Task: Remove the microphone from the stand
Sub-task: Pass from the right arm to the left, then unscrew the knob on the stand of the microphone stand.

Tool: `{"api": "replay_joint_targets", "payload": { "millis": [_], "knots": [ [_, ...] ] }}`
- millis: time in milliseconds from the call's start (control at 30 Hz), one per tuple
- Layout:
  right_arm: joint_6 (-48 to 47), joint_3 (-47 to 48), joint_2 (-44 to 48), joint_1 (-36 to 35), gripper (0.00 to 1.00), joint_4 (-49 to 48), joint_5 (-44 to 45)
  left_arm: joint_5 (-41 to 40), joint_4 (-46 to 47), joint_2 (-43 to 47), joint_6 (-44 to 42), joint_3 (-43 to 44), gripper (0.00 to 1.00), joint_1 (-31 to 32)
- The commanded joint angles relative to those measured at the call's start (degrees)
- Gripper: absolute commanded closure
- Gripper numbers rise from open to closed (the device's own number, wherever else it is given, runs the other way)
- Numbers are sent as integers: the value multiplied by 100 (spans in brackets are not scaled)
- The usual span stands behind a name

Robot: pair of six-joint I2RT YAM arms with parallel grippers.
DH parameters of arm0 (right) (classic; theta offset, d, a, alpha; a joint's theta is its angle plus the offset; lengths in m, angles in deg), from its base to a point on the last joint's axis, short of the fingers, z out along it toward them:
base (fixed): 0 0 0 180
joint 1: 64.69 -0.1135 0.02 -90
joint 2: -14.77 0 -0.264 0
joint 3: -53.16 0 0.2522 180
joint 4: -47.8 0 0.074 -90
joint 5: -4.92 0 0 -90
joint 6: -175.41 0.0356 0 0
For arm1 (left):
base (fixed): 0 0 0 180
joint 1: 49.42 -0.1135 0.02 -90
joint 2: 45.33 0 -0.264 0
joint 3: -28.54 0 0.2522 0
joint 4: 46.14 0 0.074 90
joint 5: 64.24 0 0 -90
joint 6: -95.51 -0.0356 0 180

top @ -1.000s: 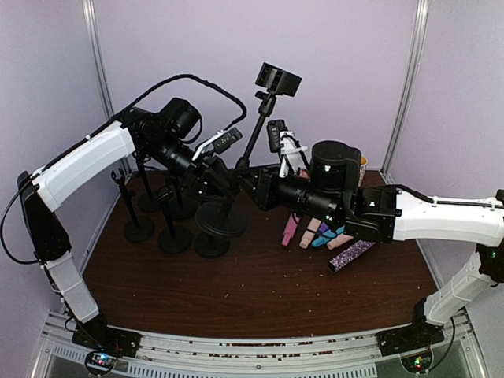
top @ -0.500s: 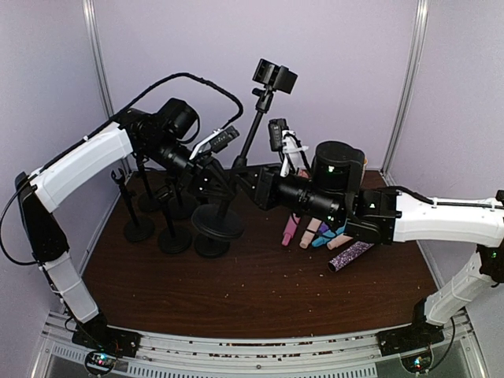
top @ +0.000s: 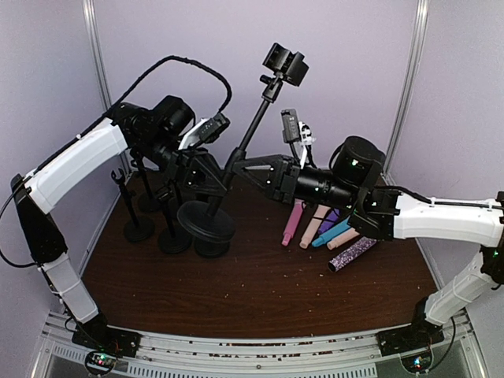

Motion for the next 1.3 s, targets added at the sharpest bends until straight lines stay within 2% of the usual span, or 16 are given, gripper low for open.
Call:
{"api": "replay_joint_targets", "payload": {
  "millis": [0, 133, 200, 267, 333, 433, 500, 633, 733, 933, 1133, 1267],
  "knots": [
    [543, 346, -23, 12, 96, -1651, -1201, 725, 21, 117, -297, 191, 100, 35],
    [768, 509, -281, 10, 88, -2097, -1541, 1008, 12, 72, -251, 205, 100, 35],
    [681, 515, -303, 33, 82, -1886, -1297, 934, 12, 68, -237, 236, 100, 35],
    [415, 420, -151, 33, 56, -1245, -605, 790, 12, 83, -233, 280, 100, 7],
    [137, 302, 90, 24, 38, -348, 653, 485, 131, 129, -110, 289, 100, -28],
    [89, 77, 401, -15, 21, 484, 2156, -1, 687, 225, 343, 195, 100, -144],
    [73, -15, 554, -122, 13, 825, 2673, -319, 1056, 290, 717, 110, 100, -240],
    [102, 392, 521, -403, 12, 1914, 3458, -855, 1579, 380, 1082, -14, 100, -396],
    [112, 553, 396, -564, 16, 1955, 3515, -1093, 1852, 402, 1263, -109, 100, -439],
    [159, 970, 16, -621, 24, 1962, 3301, -1169, 1866, 383, 1263, -125, 100, -436],
    [180, 1476, -379, -613, 31, 2188, 3459, -1137, 1866, 427, 1246, -175, 100, -437],
    [207, 1749, -559, -595, 40, 2401, 3599, -1109, 1866, 461, 1235, -211, 100, -433]
  ]
}}
